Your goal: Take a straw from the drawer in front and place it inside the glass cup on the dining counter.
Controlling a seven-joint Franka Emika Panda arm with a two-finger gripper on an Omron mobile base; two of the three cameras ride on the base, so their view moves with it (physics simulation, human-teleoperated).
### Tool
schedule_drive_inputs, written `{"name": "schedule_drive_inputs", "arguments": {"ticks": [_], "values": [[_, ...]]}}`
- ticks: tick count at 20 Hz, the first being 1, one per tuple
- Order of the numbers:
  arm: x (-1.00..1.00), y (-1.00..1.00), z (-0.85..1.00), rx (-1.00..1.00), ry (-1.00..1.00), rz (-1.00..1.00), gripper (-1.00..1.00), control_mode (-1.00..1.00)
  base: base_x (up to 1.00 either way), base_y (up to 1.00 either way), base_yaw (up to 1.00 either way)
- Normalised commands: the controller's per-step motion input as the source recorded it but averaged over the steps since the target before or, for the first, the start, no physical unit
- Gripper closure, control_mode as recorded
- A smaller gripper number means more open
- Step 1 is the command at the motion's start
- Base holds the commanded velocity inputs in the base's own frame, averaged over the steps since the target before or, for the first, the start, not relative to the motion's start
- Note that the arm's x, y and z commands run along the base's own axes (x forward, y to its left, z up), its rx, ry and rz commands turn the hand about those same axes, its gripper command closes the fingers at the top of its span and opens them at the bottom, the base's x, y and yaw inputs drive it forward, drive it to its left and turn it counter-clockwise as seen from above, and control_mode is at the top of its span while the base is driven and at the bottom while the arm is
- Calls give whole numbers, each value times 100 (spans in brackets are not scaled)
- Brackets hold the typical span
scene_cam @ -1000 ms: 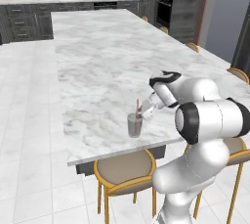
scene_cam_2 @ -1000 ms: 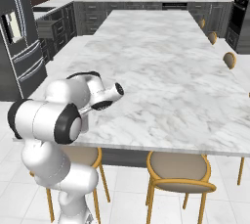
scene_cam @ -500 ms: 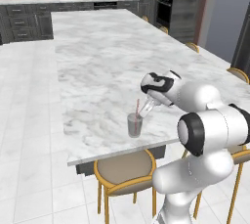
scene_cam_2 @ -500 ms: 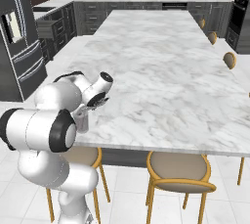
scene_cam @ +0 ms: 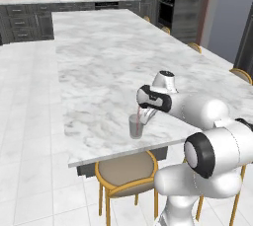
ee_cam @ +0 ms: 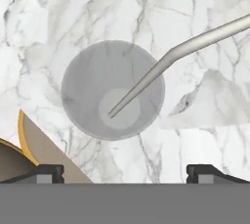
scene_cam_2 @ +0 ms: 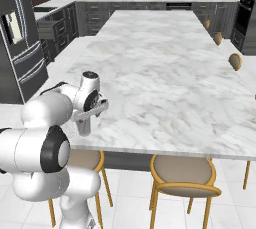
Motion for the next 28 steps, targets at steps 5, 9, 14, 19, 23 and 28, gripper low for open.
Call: {"name": "schedule_drive_inputs", "arguments": {"ticks": [5, 9, 14, 19, 23, 28], "values": [[-27, -7, 0, -22, 7, -14, -100, -100, 0, 0, 0], [-29, -8, 7, -13, 6, -12, -100, -100, 0, 0, 0], [-48, -12, 8, -1, 4, -11, -100, -100, 0, 0, 0], [-55, -9, 18, 0, 0, -9, -100, -100, 0, 0, 0], [-65, -8, 21, 0, -2, -7, -100, -100, 0, 0, 0], [-59, -5, 33, 0, -12, -5, -100, -100, 0, 0, 0]]}}
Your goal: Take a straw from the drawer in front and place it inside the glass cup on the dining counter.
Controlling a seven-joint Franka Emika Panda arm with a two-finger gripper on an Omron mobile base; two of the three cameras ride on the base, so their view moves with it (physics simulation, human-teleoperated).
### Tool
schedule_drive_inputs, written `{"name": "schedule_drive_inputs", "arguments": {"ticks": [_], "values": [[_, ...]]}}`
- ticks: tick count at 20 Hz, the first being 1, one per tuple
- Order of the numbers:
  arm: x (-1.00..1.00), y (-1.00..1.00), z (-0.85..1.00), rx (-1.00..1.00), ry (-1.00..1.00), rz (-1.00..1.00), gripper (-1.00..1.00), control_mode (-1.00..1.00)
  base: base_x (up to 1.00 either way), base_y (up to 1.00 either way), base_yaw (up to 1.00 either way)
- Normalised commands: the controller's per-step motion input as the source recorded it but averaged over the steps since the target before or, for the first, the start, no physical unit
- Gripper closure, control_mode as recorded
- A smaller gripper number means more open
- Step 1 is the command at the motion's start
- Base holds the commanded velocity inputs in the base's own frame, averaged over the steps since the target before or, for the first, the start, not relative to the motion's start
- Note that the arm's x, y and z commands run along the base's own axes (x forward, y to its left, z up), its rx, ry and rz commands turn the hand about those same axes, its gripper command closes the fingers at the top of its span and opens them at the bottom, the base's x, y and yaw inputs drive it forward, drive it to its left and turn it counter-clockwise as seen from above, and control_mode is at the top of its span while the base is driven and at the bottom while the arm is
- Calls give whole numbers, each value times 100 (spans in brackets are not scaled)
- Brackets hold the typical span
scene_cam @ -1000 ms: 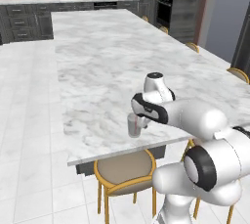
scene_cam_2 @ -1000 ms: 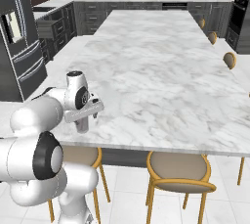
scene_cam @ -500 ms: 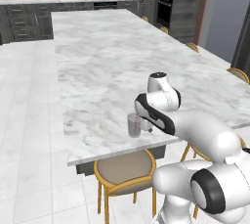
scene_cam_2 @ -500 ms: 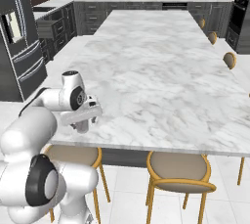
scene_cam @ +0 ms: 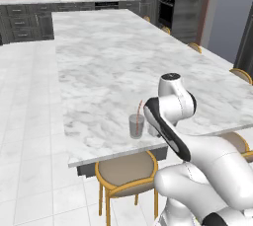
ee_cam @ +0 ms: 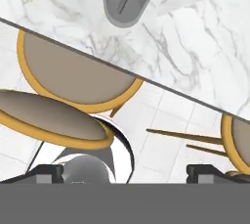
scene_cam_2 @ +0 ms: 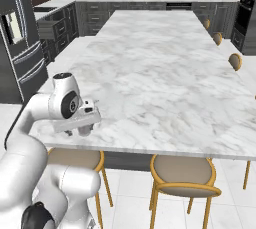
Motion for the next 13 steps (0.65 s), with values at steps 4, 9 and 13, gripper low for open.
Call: {"name": "schedule_drive_inputs", "arguments": {"ticks": [4, 9, 13], "values": [[-57, -2, 42, 0, -19, -3, -100, -100, 0, 0, 0], [-49, -3, 45, 0, -21, -1, -100, -100, 0, 0, 0], [-40, -6, 43, 0, -15, -3, -100, -100, 0, 0, 0]]}}
